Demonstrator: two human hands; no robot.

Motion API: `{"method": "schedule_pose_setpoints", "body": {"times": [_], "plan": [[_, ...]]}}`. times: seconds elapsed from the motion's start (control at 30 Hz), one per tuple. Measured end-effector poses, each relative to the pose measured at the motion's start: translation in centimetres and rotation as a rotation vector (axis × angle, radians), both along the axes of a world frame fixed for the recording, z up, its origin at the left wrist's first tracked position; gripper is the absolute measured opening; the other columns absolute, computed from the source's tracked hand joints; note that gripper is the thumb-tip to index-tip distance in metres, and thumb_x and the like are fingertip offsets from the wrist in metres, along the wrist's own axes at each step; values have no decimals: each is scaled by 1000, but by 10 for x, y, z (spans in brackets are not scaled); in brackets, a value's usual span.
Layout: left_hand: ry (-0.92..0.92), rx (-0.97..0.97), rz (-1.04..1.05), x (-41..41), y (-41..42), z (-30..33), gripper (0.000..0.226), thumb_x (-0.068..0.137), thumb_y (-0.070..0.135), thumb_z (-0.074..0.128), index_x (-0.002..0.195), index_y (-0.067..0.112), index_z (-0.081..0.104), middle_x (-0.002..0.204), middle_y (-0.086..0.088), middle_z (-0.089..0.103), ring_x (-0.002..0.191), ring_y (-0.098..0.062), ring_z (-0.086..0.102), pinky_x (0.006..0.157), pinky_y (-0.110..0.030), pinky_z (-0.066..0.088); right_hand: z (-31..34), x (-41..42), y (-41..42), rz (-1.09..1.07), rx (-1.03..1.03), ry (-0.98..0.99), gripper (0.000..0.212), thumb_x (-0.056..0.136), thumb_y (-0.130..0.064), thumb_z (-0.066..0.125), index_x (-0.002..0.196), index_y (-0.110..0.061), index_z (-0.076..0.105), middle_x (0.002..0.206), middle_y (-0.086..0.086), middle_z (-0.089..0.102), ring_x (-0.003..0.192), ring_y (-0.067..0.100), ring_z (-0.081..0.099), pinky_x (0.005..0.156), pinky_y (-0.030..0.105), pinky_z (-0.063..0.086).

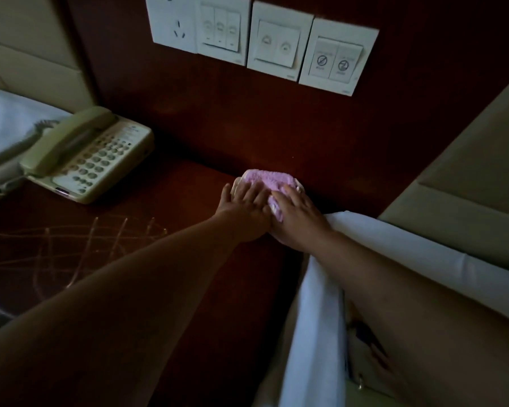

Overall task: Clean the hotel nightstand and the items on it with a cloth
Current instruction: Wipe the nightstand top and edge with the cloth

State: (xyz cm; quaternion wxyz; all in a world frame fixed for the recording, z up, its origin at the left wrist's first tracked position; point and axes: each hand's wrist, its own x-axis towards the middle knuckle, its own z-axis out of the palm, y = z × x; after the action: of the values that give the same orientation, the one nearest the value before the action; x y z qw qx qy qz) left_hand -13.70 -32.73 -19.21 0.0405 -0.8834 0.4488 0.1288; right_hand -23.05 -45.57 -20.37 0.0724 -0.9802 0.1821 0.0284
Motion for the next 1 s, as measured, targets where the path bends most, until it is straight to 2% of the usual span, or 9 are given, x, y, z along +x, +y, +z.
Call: {"method": "schedule_pose_setpoints", "body": {"times": [0.1,0.2,0.27,0.43,0.63,0.83,0.87,0.93,1.0], "plan": [[-18,49,-9,-15,16,4,61,105,41,5,161,21,-5,169,-4,-14,154,-28,-20,120,-65,-7,-4,-11,17,7,-68,66,88,84,-71,9,159,-28,24,170,6,11,157,28,-4,124,51,8],[-37,80,-30,-49,54,13,60,106,40,9,161,20,-6,169,-4,-15,154,-28,-20,120,-64,-6,-11,-36,49,39,-82,130,85,86,-68,5,158,-29,29,168,8,20,156,31,3,122,52,9],[-63,70,-36,-76,88,16,59,107,38,11,161,18,-4,169,-4,-13,154,-28,-19,121,-64,-5,1,-65,87,40,-39,117,82,88,-64,12,158,-26,31,166,11,24,155,33,11,122,53,14],[-35,113,17,-138,167,12,63,106,40,15,161,20,-6,168,-5,-18,152,-29,-23,120,-60,-7,15,-132,173,74,5,3,62,90,-50,40,138,-19,62,143,18,57,133,40,53,108,54,45],[-66,154,25,-189,215,11,66,105,42,17,160,14,-8,167,-11,-17,152,-32,-24,124,-54,-3,21,-180,222,109,-25,6,53,89,-43,42,125,-21,72,132,17,67,122,38,63,106,48,47],[-92,180,-47,-171,207,12,72,104,49,19,159,11,-11,166,-14,-19,151,-33,-24,124,-56,-2,21,-163,211,132,-24,40,70,79,-53,41,134,-18,66,139,18,61,126,42,59,100,57,51],[-101,185,-59,-163,203,11,71,105,47,18,159,11,-11,166,-14,-19,151,-34,-24,124,-56,-2,25,-156,209,131,-23,34,71,81,-53,41,139,-17,61,145,19,56,131,43,54,105,57,46],[-105,165,-61,-141,192,8,69,105,45,15,159,10,-10,167,-14,-17,152,-34,-23,124,-55,-1,32,-137,202,137,-32,40,71,95,-50,44,158,-20,33,165,17,26,151,41,24,121,52,22],[-108,129,-44,-117,177,4,68,105,44,13,159,10,-9,167,-15,-15,153,-34,-20,125,-55,1,32,-116,187,114,-2,92,76,99,-51,44,162,-26,11,170,10,4,156,34,2,124,46,5]]}}
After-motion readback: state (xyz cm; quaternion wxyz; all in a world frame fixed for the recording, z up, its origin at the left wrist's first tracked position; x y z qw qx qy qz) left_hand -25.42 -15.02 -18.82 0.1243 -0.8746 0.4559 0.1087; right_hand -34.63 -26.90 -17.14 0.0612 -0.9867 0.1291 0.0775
